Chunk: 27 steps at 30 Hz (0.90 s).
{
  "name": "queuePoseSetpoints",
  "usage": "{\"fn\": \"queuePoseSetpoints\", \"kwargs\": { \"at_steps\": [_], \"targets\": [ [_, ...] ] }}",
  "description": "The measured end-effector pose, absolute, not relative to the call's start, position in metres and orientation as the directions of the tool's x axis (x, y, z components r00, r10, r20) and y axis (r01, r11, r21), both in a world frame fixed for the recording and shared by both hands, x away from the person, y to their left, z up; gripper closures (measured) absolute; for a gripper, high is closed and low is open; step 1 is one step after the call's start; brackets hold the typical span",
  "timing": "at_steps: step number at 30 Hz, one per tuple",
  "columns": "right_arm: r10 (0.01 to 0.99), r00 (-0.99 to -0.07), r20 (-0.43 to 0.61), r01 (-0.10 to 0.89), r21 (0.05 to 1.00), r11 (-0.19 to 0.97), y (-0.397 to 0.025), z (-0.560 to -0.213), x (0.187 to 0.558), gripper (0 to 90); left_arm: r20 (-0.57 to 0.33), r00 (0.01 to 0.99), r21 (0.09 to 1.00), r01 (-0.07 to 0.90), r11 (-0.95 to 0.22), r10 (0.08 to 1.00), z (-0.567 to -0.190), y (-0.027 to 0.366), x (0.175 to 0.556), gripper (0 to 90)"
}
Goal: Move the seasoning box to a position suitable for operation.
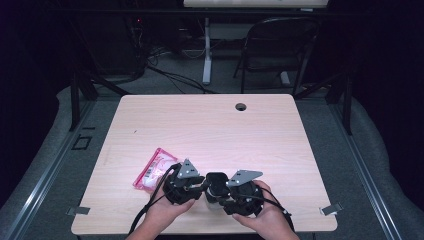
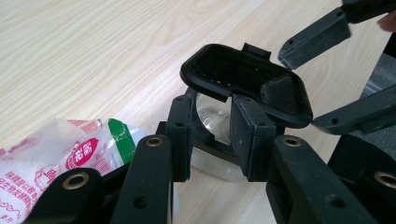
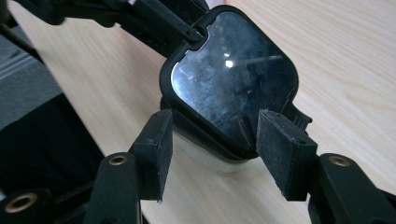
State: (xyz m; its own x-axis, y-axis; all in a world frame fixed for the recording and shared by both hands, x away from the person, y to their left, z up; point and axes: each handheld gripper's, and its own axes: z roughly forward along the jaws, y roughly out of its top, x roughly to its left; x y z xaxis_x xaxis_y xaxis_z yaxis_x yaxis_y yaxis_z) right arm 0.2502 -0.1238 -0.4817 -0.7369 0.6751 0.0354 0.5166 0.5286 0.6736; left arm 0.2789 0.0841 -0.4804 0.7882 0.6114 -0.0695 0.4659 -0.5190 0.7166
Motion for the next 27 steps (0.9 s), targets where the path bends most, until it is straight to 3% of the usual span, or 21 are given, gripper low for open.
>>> {"fn": "queuePoseSetpoints", "kwargs": {
  "at_steps": [8, 27],
  "targets": [
    [0.691, -0.722, -0.001, 0.503, 0.686, 0.526, -0.12, -0.483, 0.249, 47.5, -0.07, 0.785, 0.719, 0.467, -0.515, 0.615, -0.48, 0.084, 0.281, 67.5],
    [0.697, -0.716, 0.034, 0.514, 0.702, 0.493, -0.127, -0.479, 0.251, 51.8, -0.07, 0.772, 0.692, 0.493, -0.526, 0.632, -0.495, 0.077, 0.291, 64.3]
  ]
}}
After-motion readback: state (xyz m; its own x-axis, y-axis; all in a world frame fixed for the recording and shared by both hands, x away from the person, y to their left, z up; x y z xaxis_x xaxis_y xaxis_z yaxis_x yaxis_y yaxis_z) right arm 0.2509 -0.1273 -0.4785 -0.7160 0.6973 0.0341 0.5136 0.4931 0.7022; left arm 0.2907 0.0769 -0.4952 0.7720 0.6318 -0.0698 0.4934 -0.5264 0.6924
